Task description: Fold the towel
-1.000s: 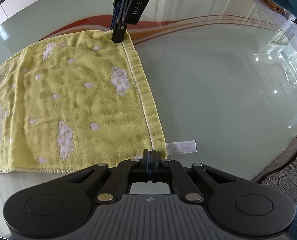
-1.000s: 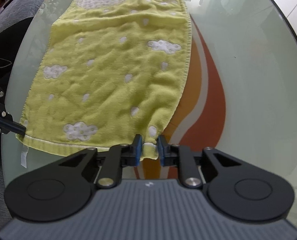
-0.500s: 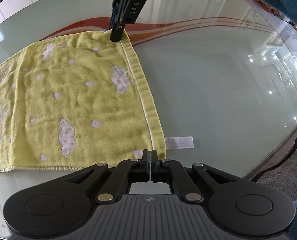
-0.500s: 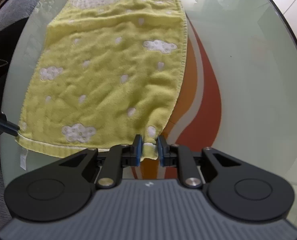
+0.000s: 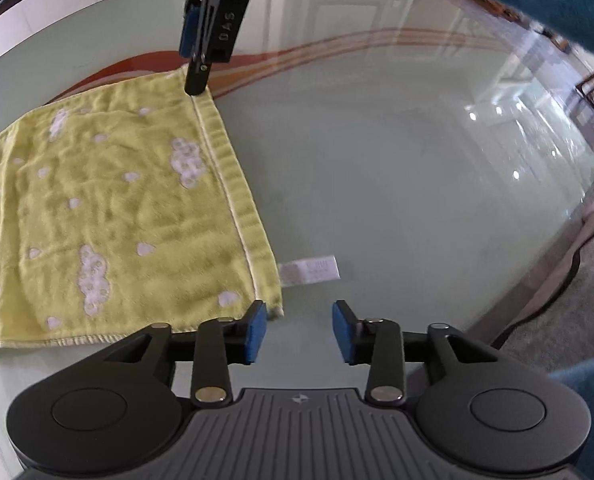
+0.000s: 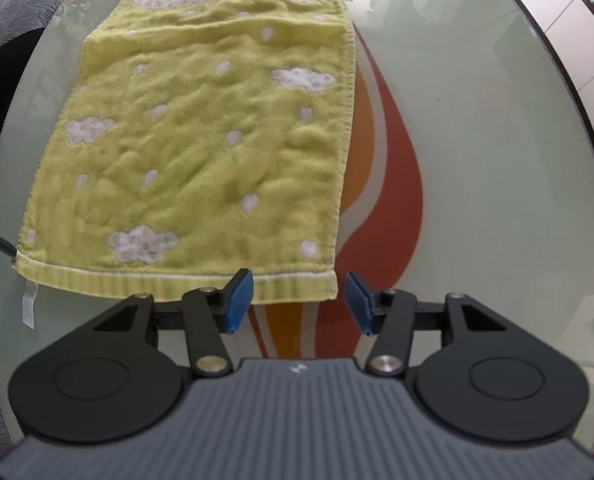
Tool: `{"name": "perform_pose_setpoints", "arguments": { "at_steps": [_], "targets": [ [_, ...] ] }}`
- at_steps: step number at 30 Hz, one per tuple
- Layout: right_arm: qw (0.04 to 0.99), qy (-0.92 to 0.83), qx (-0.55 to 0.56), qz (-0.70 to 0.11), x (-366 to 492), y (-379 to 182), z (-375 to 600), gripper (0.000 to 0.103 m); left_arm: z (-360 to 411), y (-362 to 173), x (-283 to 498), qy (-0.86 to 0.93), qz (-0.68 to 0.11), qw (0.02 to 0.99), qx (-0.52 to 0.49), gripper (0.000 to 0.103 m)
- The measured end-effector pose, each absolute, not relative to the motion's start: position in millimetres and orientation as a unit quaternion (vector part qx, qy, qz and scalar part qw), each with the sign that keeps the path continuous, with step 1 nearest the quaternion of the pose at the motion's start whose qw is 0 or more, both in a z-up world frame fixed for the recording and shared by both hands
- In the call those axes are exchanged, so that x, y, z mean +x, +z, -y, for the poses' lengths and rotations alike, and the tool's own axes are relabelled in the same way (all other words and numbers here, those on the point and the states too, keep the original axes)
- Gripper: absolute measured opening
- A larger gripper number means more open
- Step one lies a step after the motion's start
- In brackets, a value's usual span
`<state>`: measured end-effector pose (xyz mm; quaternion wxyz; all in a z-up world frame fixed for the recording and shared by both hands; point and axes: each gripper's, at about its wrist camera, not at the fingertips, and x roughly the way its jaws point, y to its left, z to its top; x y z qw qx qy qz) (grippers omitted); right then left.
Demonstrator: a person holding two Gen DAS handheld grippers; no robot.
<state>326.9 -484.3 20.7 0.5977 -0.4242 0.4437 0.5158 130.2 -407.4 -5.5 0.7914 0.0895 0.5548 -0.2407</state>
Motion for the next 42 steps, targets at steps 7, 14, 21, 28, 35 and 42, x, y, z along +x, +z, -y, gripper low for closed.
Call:
{"name": "perform_pose_setpoints", "arguments": {
  "at_steps": [7,14,21,28,35,42],
  "targets": [
    [0.597,0.517,-0.429,-0.437,324.9,21.8,484.6,0.052,404.2,-6.0,135.4,-0.234,-0.547,0.801,0.069,0.044],
    [0.605,0.515,-0.422,-0.435,329.7,21.2,486.5,0.053,400.2,-10.2,140.1,-0.225,-0.549,0.803,0.063,0.03],
    [0.616,0.513,-0.416,-0.429,331.8,21.3,488.3,0.06,389.6,-12.2,146.4,-0.212,-0.556,0.803,0.036,0.013],
    [0.628,0.51,-0.396,-0.434,336.7,20.5,490.1,0.066,400.4,-9.9,140.4,-0.215,-0.55,0.804,0.066,0.014],
    [0.623,0.519,-0.366,-0.456,334.9,19.2,488.5,0.051,405.1,-9.6,138.3,-0.213,-0.545,0.808,0.067,0.028],
    [0.61,0.523,-0.35,-0.482,334.0,22.0,480.0,0.02,395.6,-9.7,139.9,-0.225,-0.539,0.811,0.046,0.012]
  ]
}}
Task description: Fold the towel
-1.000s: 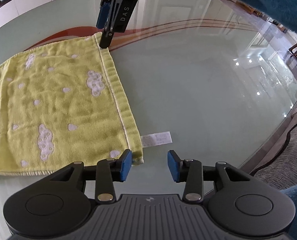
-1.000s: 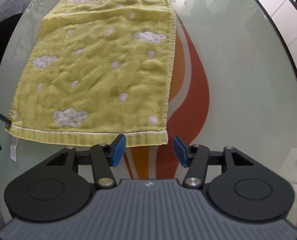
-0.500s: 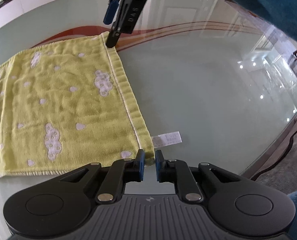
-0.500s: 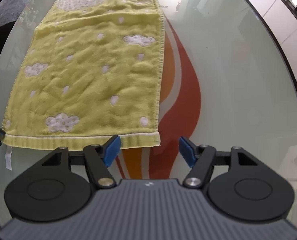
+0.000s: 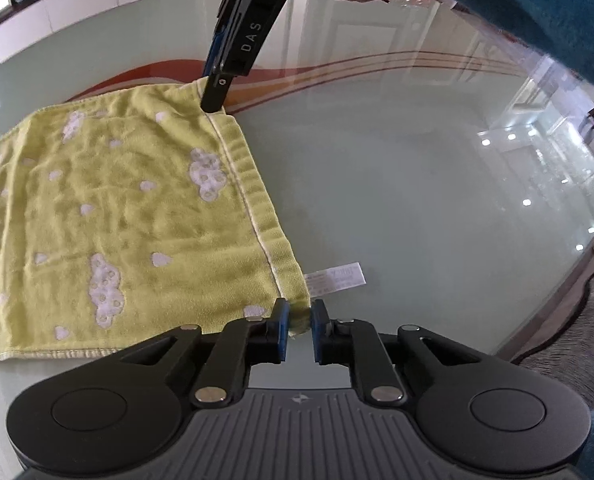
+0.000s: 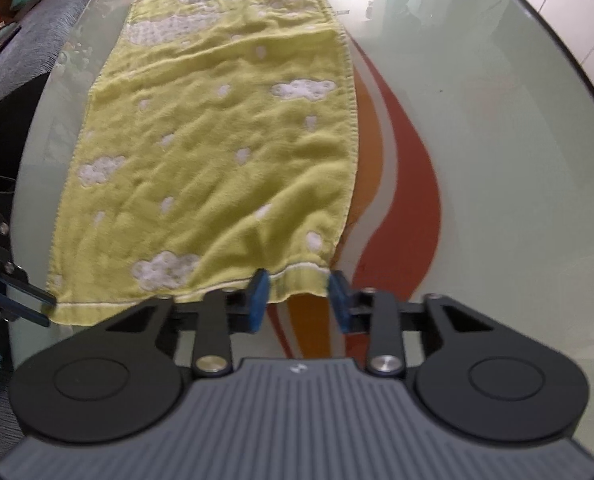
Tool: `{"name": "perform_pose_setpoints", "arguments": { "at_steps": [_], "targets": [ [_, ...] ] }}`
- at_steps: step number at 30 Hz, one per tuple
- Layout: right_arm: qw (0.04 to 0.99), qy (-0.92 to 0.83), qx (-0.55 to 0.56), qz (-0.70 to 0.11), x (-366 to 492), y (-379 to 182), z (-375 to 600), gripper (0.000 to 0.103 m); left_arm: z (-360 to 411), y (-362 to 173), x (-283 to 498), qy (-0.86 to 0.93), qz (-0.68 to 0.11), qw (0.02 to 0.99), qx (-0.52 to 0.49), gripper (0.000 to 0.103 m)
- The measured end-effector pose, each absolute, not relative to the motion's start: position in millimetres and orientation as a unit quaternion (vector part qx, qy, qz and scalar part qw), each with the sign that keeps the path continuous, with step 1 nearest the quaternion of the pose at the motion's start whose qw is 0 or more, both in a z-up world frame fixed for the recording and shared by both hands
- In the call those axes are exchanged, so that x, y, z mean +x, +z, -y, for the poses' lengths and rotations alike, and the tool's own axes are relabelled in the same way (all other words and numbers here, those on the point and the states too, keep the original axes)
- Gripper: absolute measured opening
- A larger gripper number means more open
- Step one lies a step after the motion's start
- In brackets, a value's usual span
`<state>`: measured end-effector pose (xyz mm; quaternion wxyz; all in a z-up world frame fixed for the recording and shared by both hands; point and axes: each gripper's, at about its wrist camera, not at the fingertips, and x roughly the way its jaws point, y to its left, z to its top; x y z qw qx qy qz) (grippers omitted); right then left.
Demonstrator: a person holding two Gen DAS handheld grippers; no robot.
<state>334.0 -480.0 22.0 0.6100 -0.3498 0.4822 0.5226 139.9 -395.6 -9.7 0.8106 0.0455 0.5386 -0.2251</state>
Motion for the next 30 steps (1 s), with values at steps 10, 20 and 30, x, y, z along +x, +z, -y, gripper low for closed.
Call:
{"name": "perform_pose_setpoints", "arguments": {
  "at_steps": [10,20,30],
  "targets": [
    [0.619,0.487,-0.337,-0.515,328.0,23.3,513.6,0.016,377.5,-10.6,114.6,-0.274,-0.553,0.786,0.042,0.009],
    [0.719,0.424,-0.307,-0.456,287.8,37.7,518.4,0.063,372.5,-8.9,79.9,-0.239,-0.515,0.822,0.039,0.014],
    [0.717,0.394,-0.341,-0.463,293.1,28.5,476.4,0.075,396.3,-13.5,76.7,-0.205,-0.518,0.826,0.086,0.041]
  ]
}}
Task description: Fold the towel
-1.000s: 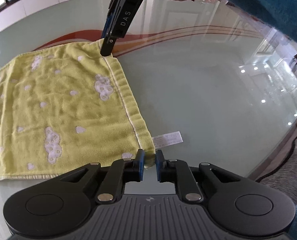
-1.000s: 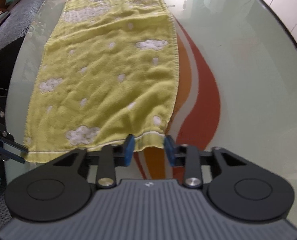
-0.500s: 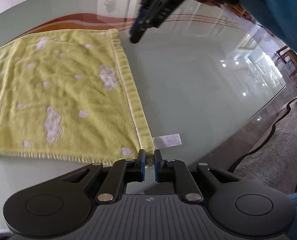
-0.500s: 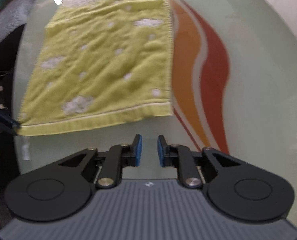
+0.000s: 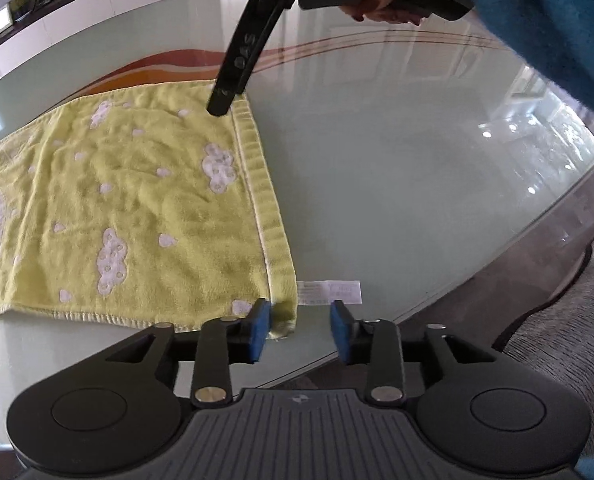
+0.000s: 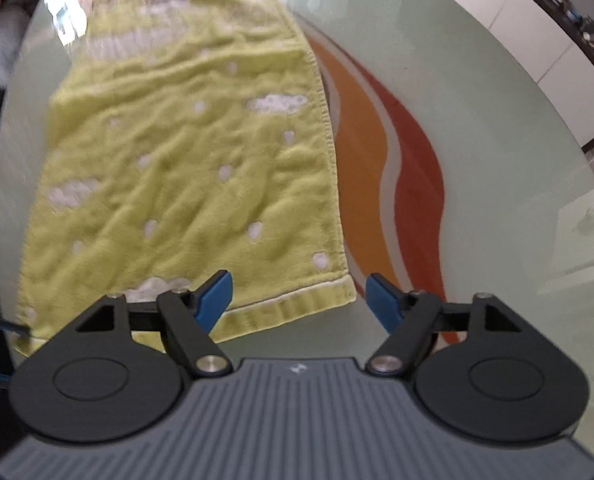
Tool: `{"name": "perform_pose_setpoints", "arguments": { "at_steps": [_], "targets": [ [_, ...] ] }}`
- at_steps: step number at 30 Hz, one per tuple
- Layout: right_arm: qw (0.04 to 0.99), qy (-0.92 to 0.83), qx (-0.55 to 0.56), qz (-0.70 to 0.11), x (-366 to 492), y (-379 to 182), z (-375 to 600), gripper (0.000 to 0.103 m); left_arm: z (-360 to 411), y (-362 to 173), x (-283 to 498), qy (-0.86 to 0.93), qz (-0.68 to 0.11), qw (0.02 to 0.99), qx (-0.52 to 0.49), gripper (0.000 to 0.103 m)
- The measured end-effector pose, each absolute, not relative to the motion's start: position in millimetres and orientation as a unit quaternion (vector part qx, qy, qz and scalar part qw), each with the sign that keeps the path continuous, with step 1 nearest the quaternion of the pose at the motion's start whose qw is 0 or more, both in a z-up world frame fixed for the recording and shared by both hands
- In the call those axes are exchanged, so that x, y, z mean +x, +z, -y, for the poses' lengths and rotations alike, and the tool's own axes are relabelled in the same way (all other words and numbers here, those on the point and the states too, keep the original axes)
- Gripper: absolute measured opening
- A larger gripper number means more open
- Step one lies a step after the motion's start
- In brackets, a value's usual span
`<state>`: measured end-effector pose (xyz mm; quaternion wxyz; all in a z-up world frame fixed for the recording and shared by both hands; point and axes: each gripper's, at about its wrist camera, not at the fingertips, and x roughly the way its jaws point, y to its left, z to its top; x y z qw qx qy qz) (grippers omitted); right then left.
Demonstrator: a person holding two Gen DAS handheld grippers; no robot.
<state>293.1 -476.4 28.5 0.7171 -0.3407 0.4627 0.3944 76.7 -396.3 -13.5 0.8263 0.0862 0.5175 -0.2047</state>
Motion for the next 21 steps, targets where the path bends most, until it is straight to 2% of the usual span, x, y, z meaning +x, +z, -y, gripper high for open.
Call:
{"name": "perform_pose_setpoints", "arguments": {
  "at_steps": [4,8,9,10,12,13,14,18,20,21],
  "targets": [
    [0.705,0.403,-0.344,-0.471,298.0,24.2,472.3,0.073,392.1,-11.2,77.2,-0.198,-0.519,0.828,0.073,0.044],
    [0.69,0.438,-0.316,-0.483,303.2,25.7,477.7,0.052,380.6,-11.5,83.0,-0.204,-0.52,0.828,0.052,0.041],
    [0.686,0.448,-0.313,-0.48,303.1,24.6,478.2,0.048,378.1,-11.7,82.8,-0.204,-0.519,0.829,0.047,0.034],
    [0.684,0.453,-0.311,-0.479,302.9,23.5,476.7,0.042,376.1,-12.2,82.7,-0.2,-0.518,0.83,0.046,0.023],
    [0.678,0.469,-0.305,-0.477,302.2,23.9,478.2,0.033,371.7,-13.8,84.0,-0.195,-0.515,0.834,0.046,0.02],
    [0.677,0.47,-0.303,-0.478,302.6,23.9,477.5,0.022,369.9,-14.2,84.9,-0.197,-0.514,0.833,0.042,0.016],
    [0.669,0.477,-0.298,-0.486,305.1,24.1,477.9,0.016,368.3,-14.5,85.9,-0.199,-0.515,0.833,0.037,0.016],
    [0.646,0.485,-0.322,-0.493,303.2,27.7,477.4,0.014,370.4,-13.8,86.5,-0.208,-0.514,0.831,0.039,0.01],
    [0.641,0.49,-0.327,-0.492,303.4,30.3,478.2,0.014,370.8,-13.5,88.2,-0.218,-0.515,0.828,0.031,0.003],
    [0.64,0.491,-0.327,-0.492,304.3,31.1,478.4,0.014,371.5,-12.3,88.6,-0.223,-0.516,0.827,0.027,0.003]
  ]
}}
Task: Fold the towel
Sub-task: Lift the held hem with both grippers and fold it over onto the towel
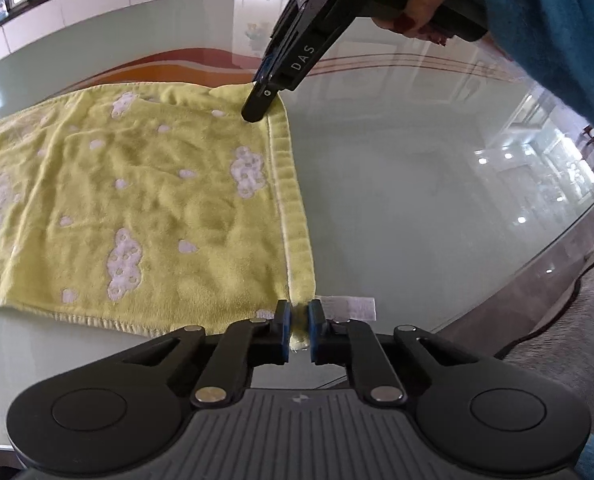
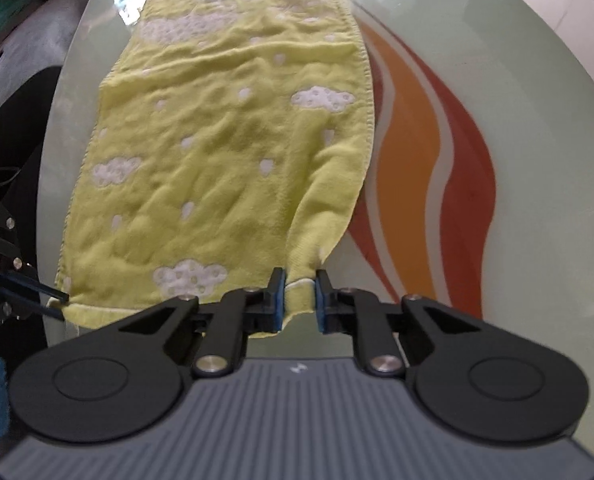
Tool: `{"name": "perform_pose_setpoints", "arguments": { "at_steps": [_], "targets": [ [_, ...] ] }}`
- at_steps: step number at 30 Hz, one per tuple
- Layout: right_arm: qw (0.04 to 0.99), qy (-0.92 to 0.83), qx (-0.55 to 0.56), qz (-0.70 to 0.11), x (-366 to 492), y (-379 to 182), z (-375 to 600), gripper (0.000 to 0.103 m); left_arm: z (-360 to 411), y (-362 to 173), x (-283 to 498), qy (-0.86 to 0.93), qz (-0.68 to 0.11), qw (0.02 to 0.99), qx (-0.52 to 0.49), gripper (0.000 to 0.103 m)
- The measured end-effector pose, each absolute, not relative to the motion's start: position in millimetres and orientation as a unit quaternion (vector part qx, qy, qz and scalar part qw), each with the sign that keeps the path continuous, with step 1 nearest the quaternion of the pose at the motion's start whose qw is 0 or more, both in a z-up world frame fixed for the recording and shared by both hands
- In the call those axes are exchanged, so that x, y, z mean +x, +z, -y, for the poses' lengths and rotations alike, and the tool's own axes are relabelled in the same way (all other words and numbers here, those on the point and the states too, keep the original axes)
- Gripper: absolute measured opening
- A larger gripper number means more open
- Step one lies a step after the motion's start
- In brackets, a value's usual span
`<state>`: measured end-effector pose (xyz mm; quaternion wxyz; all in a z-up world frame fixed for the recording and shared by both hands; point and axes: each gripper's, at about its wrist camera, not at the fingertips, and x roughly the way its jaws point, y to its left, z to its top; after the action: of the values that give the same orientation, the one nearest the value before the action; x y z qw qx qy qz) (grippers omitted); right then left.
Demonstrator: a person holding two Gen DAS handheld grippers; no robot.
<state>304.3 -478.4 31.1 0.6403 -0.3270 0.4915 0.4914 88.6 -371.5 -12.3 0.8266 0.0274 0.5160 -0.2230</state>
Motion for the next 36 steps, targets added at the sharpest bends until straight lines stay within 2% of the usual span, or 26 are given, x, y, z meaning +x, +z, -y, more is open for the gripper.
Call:
{"name": "perform_pose_setpoints", "arguments": {
  "at_steps": [20,36],
  "targets": [
    [0.64,0.499,-0.354,-0.466,316.2,63.4,462.9,0.014,343.4,30.7,92.0,-0.198,-0.483,0.852,0.046,0.003],
    [0.648,0.532,-0.366,-0.405,331.4,93.5,364.2,0.014,247.6,57.1,103.6,-0.083,-0.467,0.88,0.017,0.004]
  ]
}}
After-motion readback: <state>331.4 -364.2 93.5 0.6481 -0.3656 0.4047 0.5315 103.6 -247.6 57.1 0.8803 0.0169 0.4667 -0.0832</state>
